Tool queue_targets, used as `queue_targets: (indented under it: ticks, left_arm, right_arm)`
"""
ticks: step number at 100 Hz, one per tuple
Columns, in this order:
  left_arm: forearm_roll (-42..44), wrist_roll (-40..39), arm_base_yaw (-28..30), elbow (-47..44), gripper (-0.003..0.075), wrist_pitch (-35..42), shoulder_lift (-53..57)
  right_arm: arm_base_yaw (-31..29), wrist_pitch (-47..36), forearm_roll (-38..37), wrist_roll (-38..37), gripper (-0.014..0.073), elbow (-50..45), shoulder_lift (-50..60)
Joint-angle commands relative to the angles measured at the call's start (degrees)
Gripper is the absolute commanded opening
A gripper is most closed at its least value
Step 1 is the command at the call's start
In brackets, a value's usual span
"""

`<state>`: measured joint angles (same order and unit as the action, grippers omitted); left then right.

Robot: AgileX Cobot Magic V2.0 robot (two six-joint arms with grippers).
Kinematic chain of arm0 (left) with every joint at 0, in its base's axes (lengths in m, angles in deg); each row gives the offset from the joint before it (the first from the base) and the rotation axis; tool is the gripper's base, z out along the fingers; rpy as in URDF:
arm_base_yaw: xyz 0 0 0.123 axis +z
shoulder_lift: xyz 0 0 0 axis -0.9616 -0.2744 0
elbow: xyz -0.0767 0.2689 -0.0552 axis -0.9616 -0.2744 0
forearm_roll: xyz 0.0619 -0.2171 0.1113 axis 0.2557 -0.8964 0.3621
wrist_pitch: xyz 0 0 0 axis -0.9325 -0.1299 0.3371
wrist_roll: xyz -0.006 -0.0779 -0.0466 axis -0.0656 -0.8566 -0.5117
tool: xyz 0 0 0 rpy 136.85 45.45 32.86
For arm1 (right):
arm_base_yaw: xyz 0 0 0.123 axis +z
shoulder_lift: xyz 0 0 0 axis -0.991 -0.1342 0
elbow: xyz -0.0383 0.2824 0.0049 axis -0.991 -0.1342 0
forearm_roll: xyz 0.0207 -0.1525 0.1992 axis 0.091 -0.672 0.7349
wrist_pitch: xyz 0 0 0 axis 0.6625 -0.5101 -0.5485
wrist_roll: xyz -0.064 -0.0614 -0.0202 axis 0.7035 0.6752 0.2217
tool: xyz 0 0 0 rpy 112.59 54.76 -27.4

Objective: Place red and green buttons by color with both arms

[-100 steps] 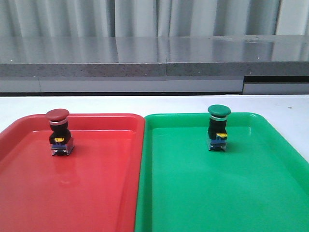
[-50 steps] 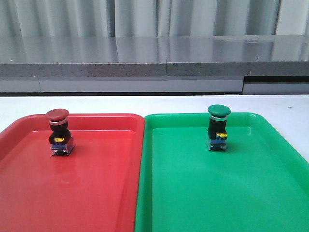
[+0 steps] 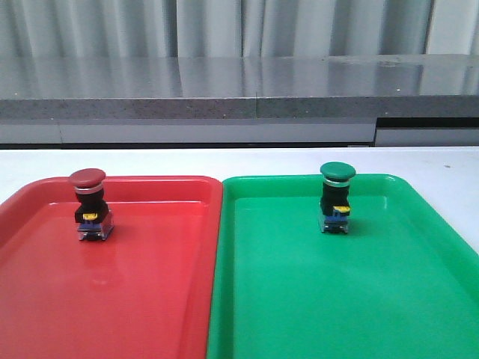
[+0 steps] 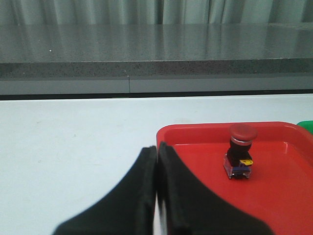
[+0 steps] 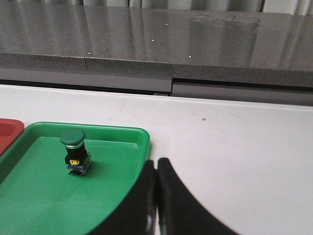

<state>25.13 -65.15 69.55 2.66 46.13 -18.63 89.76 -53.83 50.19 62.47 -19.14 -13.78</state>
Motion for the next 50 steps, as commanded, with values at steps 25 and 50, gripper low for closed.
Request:
queue_targets:
  ticks: [25, 50]
  left_arm:
    - [0.0, -0.3, 0.2, -1.5, -0.0019, 4.8, 1.7]
    - [0.0, -0.3, 0.2, -1.5, -0.0019, 4.8, 1.7]
  right_arm:
    - [-1.6, -16.1, -1.2, 0.5, -0.0067, -11.8, 8.6]
    - [-3.4, -19.8, -1.0, 0.4, -0.0067, -17.1, 8.7]
